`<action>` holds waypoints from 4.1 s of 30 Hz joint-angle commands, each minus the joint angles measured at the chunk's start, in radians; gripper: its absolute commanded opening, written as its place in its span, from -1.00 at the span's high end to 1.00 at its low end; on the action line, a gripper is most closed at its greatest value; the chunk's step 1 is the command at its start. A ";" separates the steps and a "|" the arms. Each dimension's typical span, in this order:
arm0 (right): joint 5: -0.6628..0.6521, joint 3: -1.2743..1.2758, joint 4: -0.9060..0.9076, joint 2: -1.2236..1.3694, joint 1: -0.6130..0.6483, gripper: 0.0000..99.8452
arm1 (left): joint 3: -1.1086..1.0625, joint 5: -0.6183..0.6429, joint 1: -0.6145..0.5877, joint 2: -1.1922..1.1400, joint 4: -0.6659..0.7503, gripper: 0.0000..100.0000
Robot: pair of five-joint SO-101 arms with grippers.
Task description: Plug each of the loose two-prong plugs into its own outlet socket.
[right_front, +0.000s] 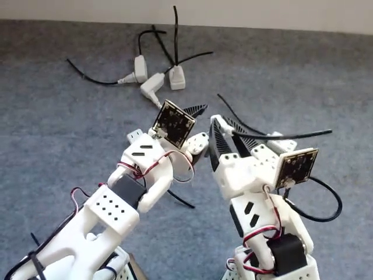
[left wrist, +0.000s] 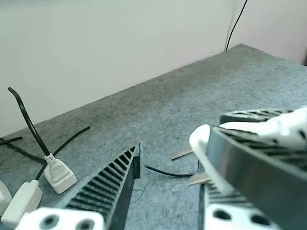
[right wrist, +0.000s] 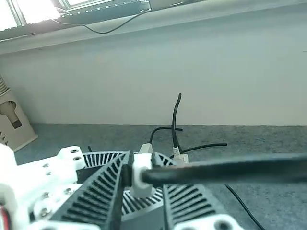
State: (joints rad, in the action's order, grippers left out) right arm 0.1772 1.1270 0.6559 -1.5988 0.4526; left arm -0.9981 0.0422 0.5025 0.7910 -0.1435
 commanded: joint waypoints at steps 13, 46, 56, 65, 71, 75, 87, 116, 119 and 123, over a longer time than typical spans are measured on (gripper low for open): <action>-0.133 -0.068 0.189 -0.007 0.016 0.98 | 0.015 -0.008 -0.021 0.010 0.074 0.61; -0.310 -0.067 0.361 0.002 0.012 0.98 | -0.001 -0.008 -0.021 0.013 0.077 0.61; -0.311 -0.070 0.328 0.002 0.007 0.98 | -0.002 -0.008 -0.021 0.016 0.077 0.61; -0.307 -0.197 0.154 0.147 -0.153 0.98 | -0.047 -0.008 -0.022 0.015 0.077 0.61; -0.305 -0.456 0.147 0.446 -0.222 0.98 | -0.140 -0.008 -0.110 0.013 0.077 0.61; -0.304 -0.633 0.186 0.624 -0.228 0.98 | -0.194 -0.003 -0.317 0.016 0.077 0.62; -0.371 -1.162 0.638 1.204 -0.036 0.98 | -0.321 0.003 -0.868 0.012 0.072 0.62; -0.672 -1.346 0.990 1.392 -0.302 0.98 | 0.318 0.308 -0.691 -0.157 -0.884 0.61; -0.672 -1.346 1.021 1.392 -0.298 0.98 | 0.437 0.322 -0.654 -0.363 -0.924 0.61; -0.672 -1.346 1.027 1.392 -0.300 0.98 | 0.659 0.531 -0.598 -0.610 -1.071 0.61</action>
State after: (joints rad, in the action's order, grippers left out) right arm -0.4841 -0.1741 1.6732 -0.1795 0.1626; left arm -0.5593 0.4012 -0.1573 0.3890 -1.0917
